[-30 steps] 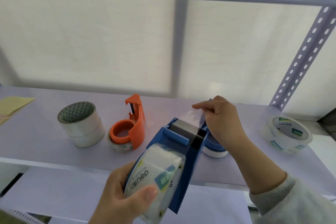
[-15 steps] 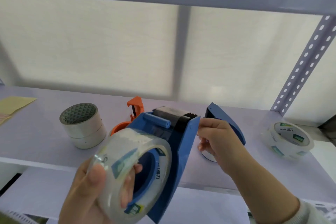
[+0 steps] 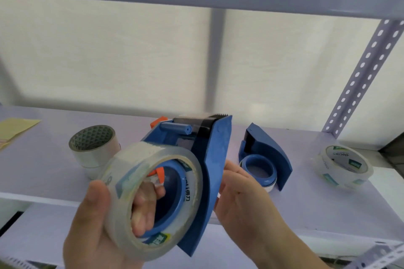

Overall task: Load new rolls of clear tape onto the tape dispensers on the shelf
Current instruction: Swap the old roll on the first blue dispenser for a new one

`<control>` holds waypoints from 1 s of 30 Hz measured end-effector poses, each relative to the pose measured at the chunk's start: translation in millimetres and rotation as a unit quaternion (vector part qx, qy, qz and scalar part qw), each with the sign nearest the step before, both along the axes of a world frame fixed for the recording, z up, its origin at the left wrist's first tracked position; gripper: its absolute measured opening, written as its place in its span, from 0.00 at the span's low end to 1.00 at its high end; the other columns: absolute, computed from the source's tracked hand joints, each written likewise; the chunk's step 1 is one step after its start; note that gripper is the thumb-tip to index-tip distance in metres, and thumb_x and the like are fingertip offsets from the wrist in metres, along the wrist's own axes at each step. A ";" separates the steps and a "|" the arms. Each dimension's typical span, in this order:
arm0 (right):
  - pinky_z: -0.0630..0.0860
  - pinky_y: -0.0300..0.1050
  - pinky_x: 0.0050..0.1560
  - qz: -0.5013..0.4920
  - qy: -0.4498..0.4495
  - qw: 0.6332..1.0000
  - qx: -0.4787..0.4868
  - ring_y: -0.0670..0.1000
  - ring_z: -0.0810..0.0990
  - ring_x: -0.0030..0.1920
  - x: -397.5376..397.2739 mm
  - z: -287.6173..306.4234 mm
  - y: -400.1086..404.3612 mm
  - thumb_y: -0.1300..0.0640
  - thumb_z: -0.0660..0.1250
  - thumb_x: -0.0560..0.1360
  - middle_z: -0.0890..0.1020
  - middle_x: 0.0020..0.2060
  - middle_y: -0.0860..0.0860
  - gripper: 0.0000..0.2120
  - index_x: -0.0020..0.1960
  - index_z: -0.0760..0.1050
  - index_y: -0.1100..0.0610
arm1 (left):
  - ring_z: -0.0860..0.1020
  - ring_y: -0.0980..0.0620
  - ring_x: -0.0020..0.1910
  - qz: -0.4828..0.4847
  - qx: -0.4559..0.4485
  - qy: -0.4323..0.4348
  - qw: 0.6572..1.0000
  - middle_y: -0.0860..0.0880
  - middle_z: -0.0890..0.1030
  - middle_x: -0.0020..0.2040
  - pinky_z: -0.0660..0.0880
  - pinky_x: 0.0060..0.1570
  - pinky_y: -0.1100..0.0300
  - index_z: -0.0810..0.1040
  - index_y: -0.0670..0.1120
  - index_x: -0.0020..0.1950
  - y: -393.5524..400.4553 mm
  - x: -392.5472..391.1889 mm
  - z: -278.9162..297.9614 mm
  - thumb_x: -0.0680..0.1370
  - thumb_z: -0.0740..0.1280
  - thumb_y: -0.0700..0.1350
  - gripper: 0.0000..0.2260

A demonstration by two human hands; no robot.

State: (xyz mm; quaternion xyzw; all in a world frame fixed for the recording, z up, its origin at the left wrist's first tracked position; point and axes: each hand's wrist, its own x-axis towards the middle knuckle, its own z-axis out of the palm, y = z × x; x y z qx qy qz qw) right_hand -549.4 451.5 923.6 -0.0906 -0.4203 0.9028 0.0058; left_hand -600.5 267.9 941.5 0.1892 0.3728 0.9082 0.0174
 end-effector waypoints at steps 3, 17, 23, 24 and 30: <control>0.68 0.58 0.61 0.031 0.036 0.999 0.002 0.59 0.73 0.57 5.0 -5.3 -13.9 0.57 0.68 0.70 0.78 0.58 0.61 0.19 0.60 0.77 0.61 | 0.67 0.55 0.17 0.010 -0.027 -0.015 0.999 0.53 0.70 0.15 0.77 0.36 0.68 0.76 0.46 0.25 19.6 21.8 9.7 0.60 0.71 0.65 0.22; 0.59 0.52 0.72 0.005 0.152 0.976 0.154 0.45 0.65 0.73 23.4 -16.9 -38.5 0.36 0.69 0.68 0.70 0.71 0.43 0.38 0.73 0.61 0.43 | 0.74 0.50 0.29 -0.042 -0.014 -0.111 0.993 0.49 0.72 0.24 0.79 0.38 0.58 0.74 0.46 0.31 49.4 12.5 -11.0 0.66 0.66 0.66 0.22; 0.66 0.51 0.69 -0.093 0.098 0.961 0.241 0.40 0.71 0.67 8.8 -33.0 -18.3 0.30 0.64 0.66 0.74 0.66 0.38 0.31 0.68 0.67 0.36 | 0.80 0.56 0.45 0.036 -0.193 -0.193 0.961 0.53 0.83 0.45 0.73 0.45 0.56 0.78 0.54 0.52 66.7 -5.3 -28.9 0.63 0.61 0.69 0.26; 0.65 0.49 0.69 -0.102 0.091 0.958 0.253 0.39 0.70 0.68 6.1 -33.8 -14.2 0.32 0.62 0.68 0.74 0.66 0.37 0.30 0.69 0.66 0.37 | 0.80 0.53 0.48 0.041 -0.227 -0.204 0.951 0.51 0.82 0.48 0.74 0.44 0.55 0.75 0.55 0.55 68.6 -6.1 -33.1 0.66 0.59 0.69 0.26; 0.62 0.50 0.73 -0.089 -0.024 0.950 0.297 0.40 0.70 0.68 -9.6 -44.5 8.0 0.24 0.58 0.64 0.76 0.64 0.37 0.34 0.66 0.70 0.38 | 0.73 0.48 0.34 0.024 -0.331 -0.232 0.915 0.43 0.74 0.39 0.72 0.29 0.57 0.69 0.47 0.48 70.1 -17.1 -48.7 0.77 0.57 0.59 0.16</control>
